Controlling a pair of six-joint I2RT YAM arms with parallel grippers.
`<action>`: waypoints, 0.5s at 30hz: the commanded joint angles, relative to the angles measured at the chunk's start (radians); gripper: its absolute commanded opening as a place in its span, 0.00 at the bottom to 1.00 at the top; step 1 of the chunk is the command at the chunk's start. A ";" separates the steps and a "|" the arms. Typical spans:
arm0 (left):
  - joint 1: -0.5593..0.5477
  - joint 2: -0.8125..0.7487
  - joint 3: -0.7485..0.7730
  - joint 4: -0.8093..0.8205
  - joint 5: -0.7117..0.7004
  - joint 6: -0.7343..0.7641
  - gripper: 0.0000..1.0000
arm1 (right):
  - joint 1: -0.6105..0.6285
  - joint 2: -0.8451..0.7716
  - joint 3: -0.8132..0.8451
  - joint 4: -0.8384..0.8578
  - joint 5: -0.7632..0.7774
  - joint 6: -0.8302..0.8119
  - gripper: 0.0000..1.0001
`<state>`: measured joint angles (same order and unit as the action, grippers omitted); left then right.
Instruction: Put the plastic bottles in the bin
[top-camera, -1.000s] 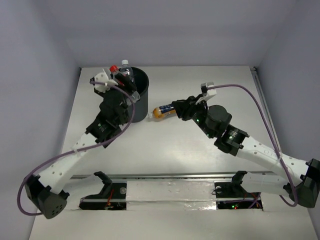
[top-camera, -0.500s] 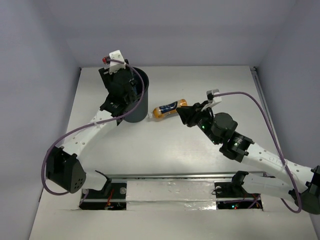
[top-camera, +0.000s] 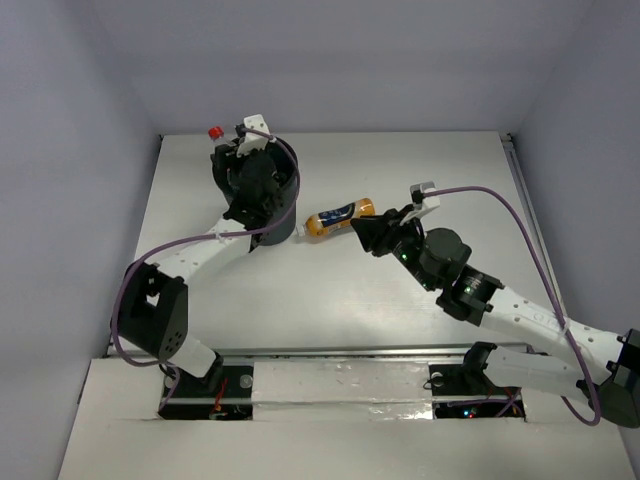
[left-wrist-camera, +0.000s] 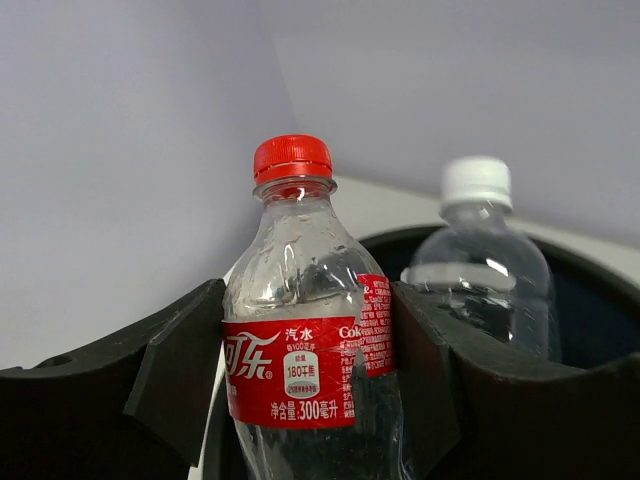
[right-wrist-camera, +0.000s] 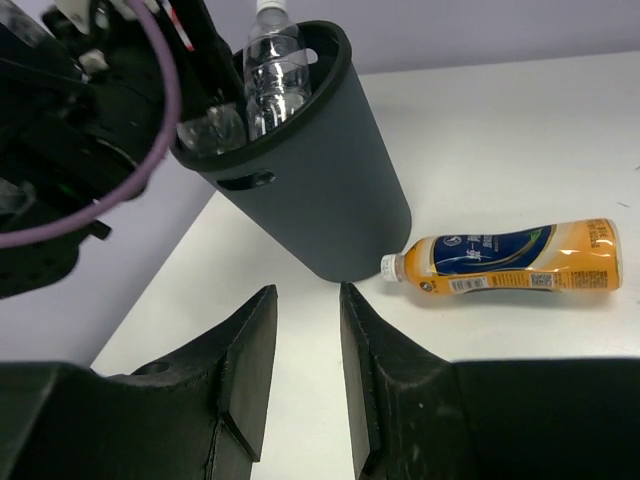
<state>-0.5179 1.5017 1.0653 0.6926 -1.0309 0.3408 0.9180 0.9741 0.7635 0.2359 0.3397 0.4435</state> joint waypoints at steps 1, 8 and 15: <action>-0.019 0.006 -0.024 0.113 -0.035 0.041 0.38 | 0.005 0.000 0.000 0.062 0.009 0.006 0.37; -0.051 0.077 -0.045 0.214 -0.103 0.141 0.67 | 0.005 0.026 0.003 0.071 0.005 0.011 0.37; -0.060 0.005 0.004 0.029 -0.087 0.025 0.94 | 0.005 0.043 0.011 0.071 0.004 0.009 0.39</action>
<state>-0.5735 1.5745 1.0264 0.7944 -1.1088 0.4332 0.9180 1.0103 0.7631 0.2478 0.3397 0.4461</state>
